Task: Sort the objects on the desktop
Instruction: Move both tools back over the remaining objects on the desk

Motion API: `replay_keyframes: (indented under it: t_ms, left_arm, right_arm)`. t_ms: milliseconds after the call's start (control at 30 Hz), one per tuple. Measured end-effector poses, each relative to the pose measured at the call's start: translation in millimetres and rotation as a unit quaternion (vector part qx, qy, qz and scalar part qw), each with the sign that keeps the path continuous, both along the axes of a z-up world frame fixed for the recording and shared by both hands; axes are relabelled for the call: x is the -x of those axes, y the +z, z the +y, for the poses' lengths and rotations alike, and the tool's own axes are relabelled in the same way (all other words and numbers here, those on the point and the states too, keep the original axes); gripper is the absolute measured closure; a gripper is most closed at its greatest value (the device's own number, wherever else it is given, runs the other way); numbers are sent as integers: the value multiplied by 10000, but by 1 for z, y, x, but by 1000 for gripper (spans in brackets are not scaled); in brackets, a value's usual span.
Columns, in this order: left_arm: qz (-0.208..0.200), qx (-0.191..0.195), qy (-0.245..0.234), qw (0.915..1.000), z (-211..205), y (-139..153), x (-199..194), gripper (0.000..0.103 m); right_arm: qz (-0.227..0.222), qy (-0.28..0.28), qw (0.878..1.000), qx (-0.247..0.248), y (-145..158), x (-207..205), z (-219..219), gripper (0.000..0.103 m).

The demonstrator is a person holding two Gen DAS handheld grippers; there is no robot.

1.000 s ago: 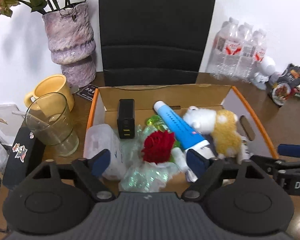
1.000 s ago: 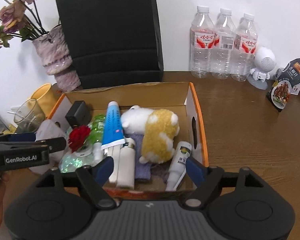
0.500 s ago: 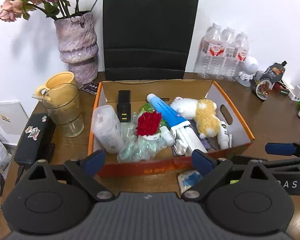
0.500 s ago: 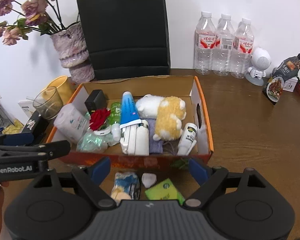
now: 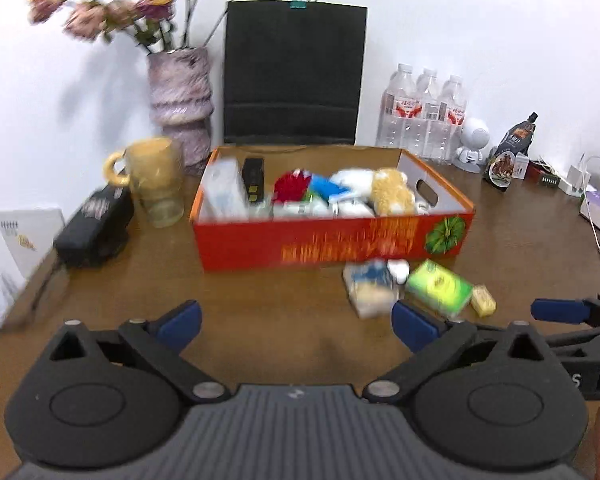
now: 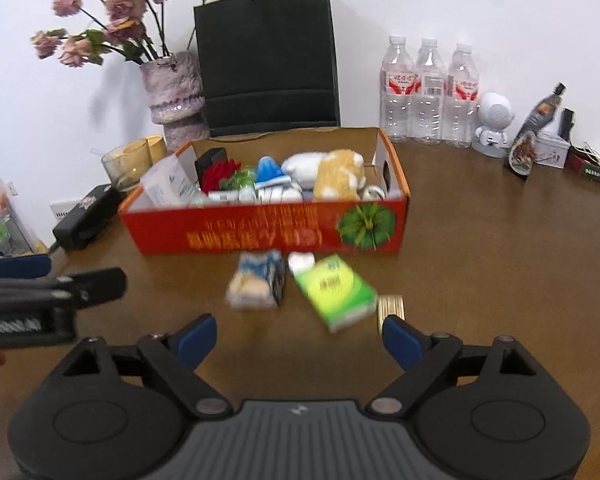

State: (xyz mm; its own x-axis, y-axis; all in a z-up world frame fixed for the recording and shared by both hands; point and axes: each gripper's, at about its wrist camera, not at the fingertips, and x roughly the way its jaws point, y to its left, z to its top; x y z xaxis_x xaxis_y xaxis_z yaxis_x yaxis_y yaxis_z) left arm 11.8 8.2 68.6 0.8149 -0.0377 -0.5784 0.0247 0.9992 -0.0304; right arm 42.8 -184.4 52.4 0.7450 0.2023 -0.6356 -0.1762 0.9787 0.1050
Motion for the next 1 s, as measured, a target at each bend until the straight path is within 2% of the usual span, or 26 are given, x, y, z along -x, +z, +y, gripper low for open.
replay_keyframes:
  t_ms: [133, 267, 533, 1000]
  left_arm:
    - [155, -9, -118, 9998, -3, -38, 17, 0]
    - [155, -138, -141, 9997, -6, -54, 21, 0]
    - [375, -178, -68, 9991, -8, -64, 21, 0]
    - [399, -173, -62, 9990, -8, -66, 20, 0]
  right_arm:
    - [-69, -111, 9997, 209, -32, 17, -1, 13]
    - [33, -21, 9997, 260, -49, 24, -2, 7]
    - [-26, -105, 9992, 389, -57, 33, -1, 0]
    - [-13, -136, 9991, 391, -58, 33, -2, 0]
